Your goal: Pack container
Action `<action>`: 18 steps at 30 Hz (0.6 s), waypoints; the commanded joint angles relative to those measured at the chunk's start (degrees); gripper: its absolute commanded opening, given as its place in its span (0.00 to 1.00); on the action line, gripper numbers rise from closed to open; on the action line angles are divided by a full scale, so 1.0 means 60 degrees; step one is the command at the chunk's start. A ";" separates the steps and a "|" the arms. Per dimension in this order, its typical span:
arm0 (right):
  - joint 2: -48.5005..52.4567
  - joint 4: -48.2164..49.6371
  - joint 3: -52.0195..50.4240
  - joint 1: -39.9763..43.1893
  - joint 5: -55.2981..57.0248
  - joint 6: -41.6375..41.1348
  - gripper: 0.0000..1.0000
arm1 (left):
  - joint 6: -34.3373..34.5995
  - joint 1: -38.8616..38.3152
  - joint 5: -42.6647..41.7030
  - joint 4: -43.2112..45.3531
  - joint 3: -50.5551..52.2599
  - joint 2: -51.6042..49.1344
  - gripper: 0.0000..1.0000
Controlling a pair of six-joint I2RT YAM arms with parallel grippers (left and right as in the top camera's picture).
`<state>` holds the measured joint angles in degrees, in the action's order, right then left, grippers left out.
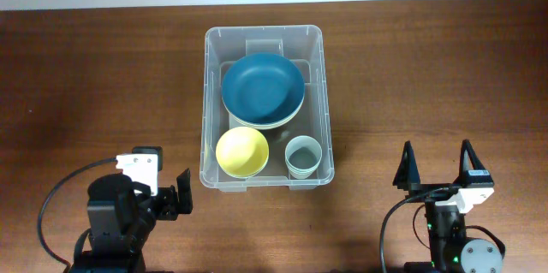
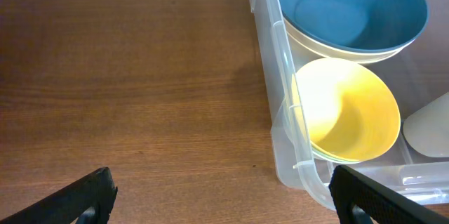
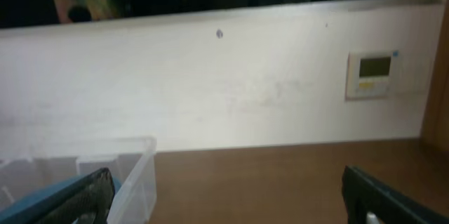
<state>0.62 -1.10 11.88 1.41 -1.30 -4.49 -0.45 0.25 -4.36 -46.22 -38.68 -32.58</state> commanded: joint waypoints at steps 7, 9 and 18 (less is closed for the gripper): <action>-0.0073 0.1588 -0.1300 0.0018 0.0124 0.1096 0.99 | -0.0047 0.0047 -0.0135 0.0018 0.0055 0.0004 1.00; -0.0073 0.2517 -0.1880 0.0018 0.0124 0.1220 0.99 | -0.0047 0.0047 -0.0135 0.0018 0.0055 0.0004 0.99; -0.0073 0.0091 -0.1927 0.0011 0.0109 0.1166 0.99 | -0.0047 0.0047 -0.0135 0.0018 0.0055 0.0004 1.00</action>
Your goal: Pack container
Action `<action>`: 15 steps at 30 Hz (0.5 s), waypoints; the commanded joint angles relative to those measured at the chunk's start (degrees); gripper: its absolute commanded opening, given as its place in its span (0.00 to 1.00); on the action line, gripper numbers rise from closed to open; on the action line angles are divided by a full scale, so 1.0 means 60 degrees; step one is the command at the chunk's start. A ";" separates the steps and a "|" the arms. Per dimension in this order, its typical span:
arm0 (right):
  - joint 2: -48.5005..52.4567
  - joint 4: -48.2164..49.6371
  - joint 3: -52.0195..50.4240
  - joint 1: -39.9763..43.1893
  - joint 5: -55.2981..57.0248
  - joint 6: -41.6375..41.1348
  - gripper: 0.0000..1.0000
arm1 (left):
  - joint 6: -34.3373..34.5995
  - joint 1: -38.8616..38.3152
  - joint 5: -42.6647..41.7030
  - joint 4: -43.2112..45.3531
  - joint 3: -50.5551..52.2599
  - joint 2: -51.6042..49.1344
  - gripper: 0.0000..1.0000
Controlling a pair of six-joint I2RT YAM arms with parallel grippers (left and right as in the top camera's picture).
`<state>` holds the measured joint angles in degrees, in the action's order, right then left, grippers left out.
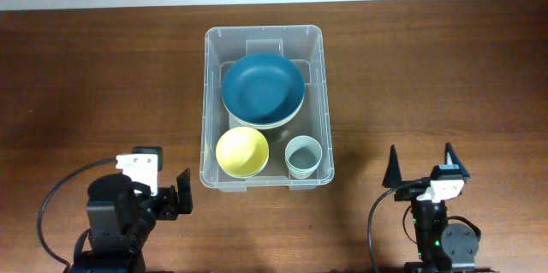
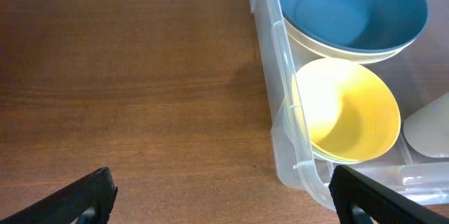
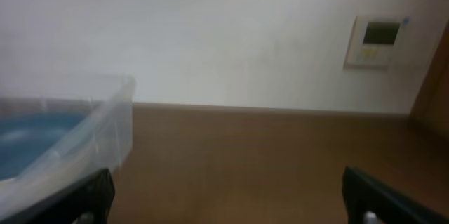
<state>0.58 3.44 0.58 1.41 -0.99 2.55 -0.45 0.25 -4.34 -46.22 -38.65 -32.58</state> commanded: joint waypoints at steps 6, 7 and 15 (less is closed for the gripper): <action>-0.0066 -0.1333 -0.0044 0.0011 0.0029 -0.0248 0.99 | -0.0047 0.0047 -0.0138 0.0018 0.0051 0.0004 1.00; -0.0066 -0.1330 -0.0044 0.0011 0.0029 -0.0248 0.99 | -0.0047 0.0047 -0.0138 0.0018 0.0051 0.0004 1.00; -0.0066 -0.1330 -0.0044 0.0018 0.0029 -0.0248 0.99 | -0.0047 0.0047 -0.0138 0.0015 0.0051 0.0004 1.00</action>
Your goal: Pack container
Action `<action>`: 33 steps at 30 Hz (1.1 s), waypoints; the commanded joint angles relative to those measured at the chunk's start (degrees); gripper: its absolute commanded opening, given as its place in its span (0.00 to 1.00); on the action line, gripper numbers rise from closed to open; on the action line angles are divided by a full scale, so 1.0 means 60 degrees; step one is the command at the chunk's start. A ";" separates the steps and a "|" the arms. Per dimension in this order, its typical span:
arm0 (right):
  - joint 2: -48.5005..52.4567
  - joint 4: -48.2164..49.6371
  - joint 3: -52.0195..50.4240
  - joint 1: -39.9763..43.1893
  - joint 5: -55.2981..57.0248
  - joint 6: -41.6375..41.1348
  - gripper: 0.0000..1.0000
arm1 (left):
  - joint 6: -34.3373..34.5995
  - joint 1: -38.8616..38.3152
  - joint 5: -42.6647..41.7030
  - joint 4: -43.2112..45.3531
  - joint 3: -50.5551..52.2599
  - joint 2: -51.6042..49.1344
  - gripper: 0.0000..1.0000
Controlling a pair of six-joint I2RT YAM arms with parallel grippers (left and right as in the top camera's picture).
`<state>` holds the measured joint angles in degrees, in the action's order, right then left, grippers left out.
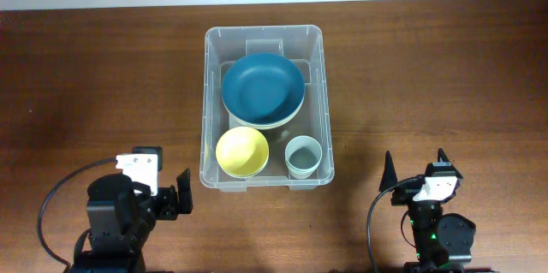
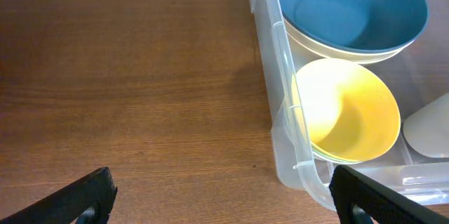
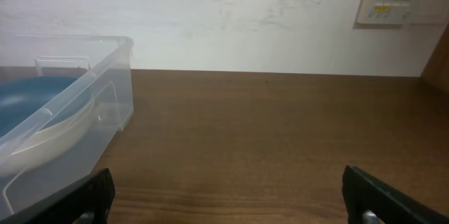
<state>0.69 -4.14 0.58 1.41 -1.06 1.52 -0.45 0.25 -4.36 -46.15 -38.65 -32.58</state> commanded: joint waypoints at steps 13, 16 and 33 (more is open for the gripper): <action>-0.0084 -0.0066 -0.0044 0.0018 0.0040 -0.0076 0.99 | -0.0047 0.0047 -0.0135 0.0004 0.0051 0.0004 1.00; -0.0084 -0.0066 -0.0044 0.0018 0.0044 -0.0076 0.99 | -0.0047 0.0047 -0.0135 0.0004 0.0051 0.0004 0.99; -0.0084 -0.0066 -0.0044 0.0018 0.0040 -0.0076 0.99 | -0.0047 -0.0015 -0.0135 -0.0816 0.0729 0.1479 1.00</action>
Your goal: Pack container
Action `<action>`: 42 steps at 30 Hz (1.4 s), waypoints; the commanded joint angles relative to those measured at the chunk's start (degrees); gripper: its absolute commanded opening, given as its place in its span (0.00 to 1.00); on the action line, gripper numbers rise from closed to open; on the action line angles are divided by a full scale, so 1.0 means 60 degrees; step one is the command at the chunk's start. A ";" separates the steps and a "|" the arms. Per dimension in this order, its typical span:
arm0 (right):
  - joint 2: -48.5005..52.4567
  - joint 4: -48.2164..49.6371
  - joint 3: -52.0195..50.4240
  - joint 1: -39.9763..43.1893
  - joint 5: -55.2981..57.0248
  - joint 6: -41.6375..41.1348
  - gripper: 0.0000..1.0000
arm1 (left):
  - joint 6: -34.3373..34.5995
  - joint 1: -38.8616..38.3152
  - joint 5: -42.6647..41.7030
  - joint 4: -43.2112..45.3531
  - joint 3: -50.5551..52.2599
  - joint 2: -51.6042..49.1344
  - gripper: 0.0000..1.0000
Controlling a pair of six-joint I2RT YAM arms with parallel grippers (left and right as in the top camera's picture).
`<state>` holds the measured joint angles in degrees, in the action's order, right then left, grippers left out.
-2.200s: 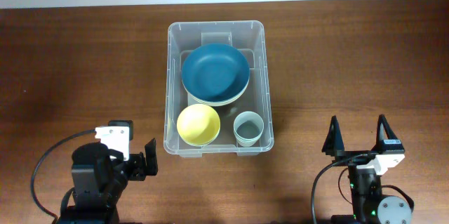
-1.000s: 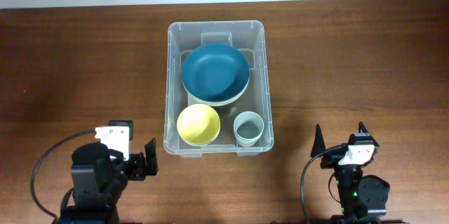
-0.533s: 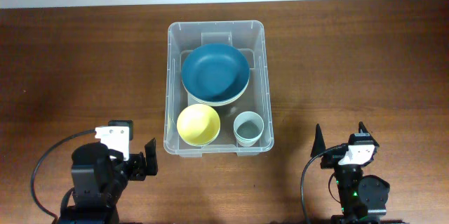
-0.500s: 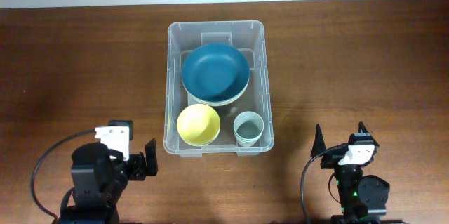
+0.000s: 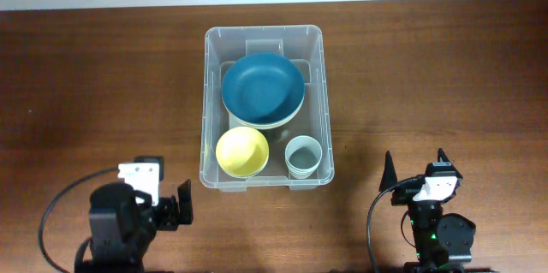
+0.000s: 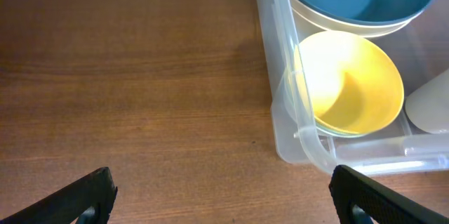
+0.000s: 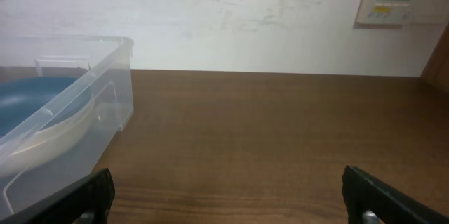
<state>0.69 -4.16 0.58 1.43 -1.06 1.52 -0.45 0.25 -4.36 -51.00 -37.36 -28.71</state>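
A clear plastic container stands in the middle of the brown table. Inside it a dark blue bowl rests on a cream dish, with a yellow bowl and a pale grey-green cup in front. My left gripper is open near the container's front left corner, over bare wood; the left wrist view shows the yellow bowl behind the container wall. My right gripper is open at the front right, empty, with the container to its left.
A white wall with a small control panel lies beyond the table's far edge. Bare wooden tabletop stretches on both sides of the container. Black cables loop from both arm bases at the front edge.
My left gripper has drawn back a little toward the front edge, so the container sits higher in the left wrist view. The right arm and the container's contents are unchanged.
Both grippers stayed open and empty throughout. The right gripper first stood higher, facing the wall, then was lower and level with the table from 1.6 s ago on. The left gripper kept still until its small retreat now. The dishes in the container never moved.
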 commanded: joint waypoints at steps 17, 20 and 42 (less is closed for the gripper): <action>-0.0084 -0.0062 -0.0044 0.0015 0.0040 -0.0076 0.99 | -0.0914 -0.0015 -0.0146 0.9996 0.6080 0.4488 1.00; -0.0084 -0.0062 -0.0044 0.0015 0.0040 -0.0076 0.99 | -0.2087 -0.0033 -0.0321 0.9398 0.6142 0.4739 1.00; -0.0084 -0.0062 -0.0044 0.0015 0.0040 -0.0076 0.99 | -0.2011 -0.0106 -0.0382 0.7839 0.6138 0.4739 1.00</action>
<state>0.67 -4.16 0.58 1.43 -1.06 1.50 -11.57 -0.03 -5.82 -3.95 -0.84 -0.78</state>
